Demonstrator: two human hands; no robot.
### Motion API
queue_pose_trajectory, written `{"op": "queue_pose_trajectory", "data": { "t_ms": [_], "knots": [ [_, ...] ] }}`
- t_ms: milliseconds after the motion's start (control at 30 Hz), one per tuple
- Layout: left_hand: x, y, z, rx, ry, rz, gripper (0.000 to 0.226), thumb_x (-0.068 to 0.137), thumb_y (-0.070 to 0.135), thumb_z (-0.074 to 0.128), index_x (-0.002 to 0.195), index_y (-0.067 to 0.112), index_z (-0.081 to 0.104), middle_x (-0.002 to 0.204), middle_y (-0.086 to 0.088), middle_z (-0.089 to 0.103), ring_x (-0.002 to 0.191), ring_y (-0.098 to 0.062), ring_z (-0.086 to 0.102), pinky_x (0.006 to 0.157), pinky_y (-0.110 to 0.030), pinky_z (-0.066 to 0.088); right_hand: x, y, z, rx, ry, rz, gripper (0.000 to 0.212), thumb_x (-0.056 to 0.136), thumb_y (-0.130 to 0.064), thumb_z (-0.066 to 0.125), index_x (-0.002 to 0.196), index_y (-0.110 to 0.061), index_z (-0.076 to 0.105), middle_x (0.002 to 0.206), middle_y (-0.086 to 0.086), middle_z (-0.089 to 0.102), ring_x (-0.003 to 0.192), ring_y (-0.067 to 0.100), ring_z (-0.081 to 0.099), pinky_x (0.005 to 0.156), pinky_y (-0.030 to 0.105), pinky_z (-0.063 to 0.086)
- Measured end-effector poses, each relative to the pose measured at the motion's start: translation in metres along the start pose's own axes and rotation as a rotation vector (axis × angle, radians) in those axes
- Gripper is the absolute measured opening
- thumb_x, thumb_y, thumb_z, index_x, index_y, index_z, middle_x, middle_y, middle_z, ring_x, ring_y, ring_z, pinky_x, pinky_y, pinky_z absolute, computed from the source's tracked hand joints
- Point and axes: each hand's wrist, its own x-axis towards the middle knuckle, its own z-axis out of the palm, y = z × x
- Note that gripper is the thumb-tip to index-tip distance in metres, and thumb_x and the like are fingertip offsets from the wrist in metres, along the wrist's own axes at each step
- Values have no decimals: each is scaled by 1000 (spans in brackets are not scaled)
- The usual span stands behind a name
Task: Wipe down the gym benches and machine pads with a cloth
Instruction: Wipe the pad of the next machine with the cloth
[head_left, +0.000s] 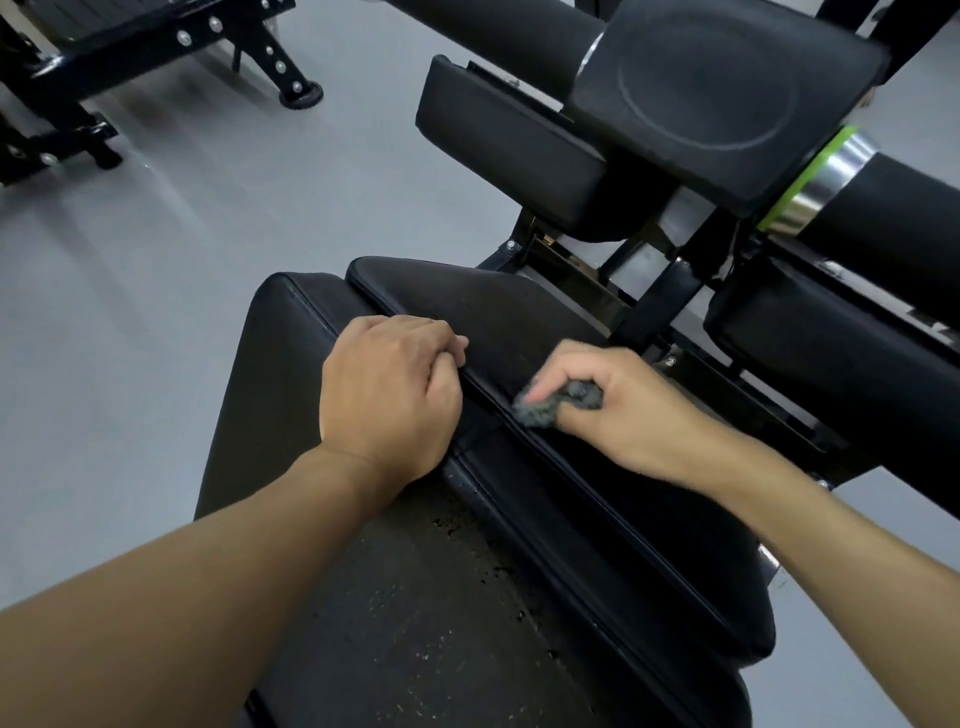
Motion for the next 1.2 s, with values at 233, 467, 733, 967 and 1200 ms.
{"op": "queue_pose_trajectory", "data": {
  "t_ms": [233,467,733,967,1200],
  "knots": [
    [-1,-1,1,-15,22,-15,33,80,13,38,72,17,70,96,11,77,97,-10,66,91,-27,41,-16,8,0,-61,20,8,27,83,10,67,83,-16,72,95,2,63,88,20,65,82,44,50],
    [-2,-1,1,-25,29,-27,33,81,13,38,71,20,68,97,11,76,101,-9,65,93,-26,39,9,5,7,-123,82,22,29,84,9,62,82,-19,71,90,-4,59,77,8,58,70,20,45],
    [-2,-2,2,-23,50,-34,33,82,13,39,70,21,68,96,12,77,101,-7,63,91,-25,39,-17,15,-5,-69,56,50,37,84,9,64,77,-28,68,94,2,62,84,21,63,74,32,49],
    [-3,-2,2,-24,56,-35,33,82,12,39,70,21,69,96,12,77,101,-6,63,90,-26,41,-26,24,-10,-52,25,65,29,83,11,65,81,-17,71,94,7,61,88,25,63,83,38,49],
    [-4,-2,3,-31,71,-28,34,82,11,40,70,20,70,96,11,77,103,-4,59,90,-26,41,11,39,5,-122,197,30,32,81,12,63,81,-20,67,96,13,64,91,28,62,83,35,47]
  ]
}}
